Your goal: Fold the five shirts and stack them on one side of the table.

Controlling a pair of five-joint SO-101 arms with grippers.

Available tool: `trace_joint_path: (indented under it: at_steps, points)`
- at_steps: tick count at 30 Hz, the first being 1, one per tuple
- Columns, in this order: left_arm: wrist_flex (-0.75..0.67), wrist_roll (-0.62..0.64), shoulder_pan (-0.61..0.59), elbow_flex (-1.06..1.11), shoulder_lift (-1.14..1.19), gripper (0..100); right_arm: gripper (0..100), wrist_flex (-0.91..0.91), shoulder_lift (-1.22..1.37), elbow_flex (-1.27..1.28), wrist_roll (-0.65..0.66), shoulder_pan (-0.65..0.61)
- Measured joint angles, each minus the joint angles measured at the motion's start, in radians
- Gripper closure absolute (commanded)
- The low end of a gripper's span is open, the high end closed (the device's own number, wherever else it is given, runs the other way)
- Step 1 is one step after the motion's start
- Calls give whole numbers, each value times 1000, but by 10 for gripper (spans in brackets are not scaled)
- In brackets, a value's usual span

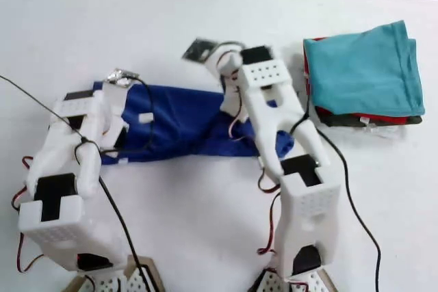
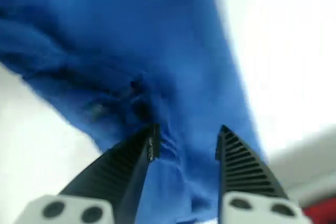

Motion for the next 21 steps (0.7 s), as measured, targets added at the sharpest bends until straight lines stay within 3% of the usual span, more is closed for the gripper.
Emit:
trace_joint_path:
  at_steps: [4, 8, 15, 21]
  points:
    - [0, 0, 0, 0, 0, 974, 820, 5, 0, -81, -55, 48]
    - [0, 0, 0, 0, 0, 974, 991, 118, 0, -114, -61, 48]
    - [0, 0, 0, 0, 0, 974, 977, 305, -25, -87, -66, 9]
    - [0, 0, 0, 0, 0, 974, 977, 307, -247, 196, -66, -28]
